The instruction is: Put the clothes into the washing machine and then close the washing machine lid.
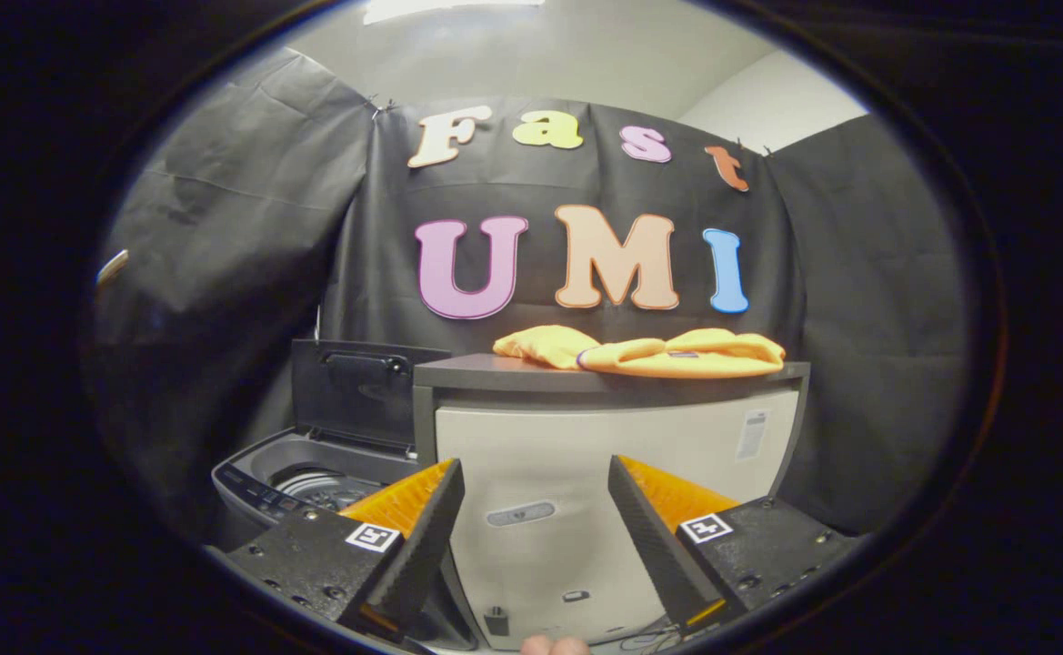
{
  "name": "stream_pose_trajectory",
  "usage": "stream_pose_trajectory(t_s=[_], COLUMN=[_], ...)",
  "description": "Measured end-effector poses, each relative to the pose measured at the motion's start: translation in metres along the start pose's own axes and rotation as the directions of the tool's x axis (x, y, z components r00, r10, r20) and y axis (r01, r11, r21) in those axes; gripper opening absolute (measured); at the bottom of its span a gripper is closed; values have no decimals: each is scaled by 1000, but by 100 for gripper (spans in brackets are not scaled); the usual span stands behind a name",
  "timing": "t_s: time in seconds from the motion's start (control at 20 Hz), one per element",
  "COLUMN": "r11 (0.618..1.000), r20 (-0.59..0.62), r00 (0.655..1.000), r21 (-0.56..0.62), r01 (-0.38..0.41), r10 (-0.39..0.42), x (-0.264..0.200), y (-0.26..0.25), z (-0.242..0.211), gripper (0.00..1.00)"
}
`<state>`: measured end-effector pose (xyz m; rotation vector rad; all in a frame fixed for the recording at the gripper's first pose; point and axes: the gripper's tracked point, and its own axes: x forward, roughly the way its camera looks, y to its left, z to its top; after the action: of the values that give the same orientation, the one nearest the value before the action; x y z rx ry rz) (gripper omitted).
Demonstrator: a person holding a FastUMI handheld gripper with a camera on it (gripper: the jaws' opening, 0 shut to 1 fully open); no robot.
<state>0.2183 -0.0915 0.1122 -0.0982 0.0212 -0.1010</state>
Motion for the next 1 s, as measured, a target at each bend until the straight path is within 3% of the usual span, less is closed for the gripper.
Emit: stream_pose_trajectory(t_s=[0.2,0.35,0.6,0.85,1.0], r11=[1000,992,983,987,992], r20=[26,57,60,-60,-211], r00=[1000,997,994,993,970], r21=[-29,-116,-153,-128,-70], r01=[8,52,104,98,107], r10=[-7,-46,-96,-106,-119], x=[14,29,63,106,132], y=[-16,-36,-63,-87,-114], z=[41,74,110,101,74], gripper=[93,93,96,96,97])
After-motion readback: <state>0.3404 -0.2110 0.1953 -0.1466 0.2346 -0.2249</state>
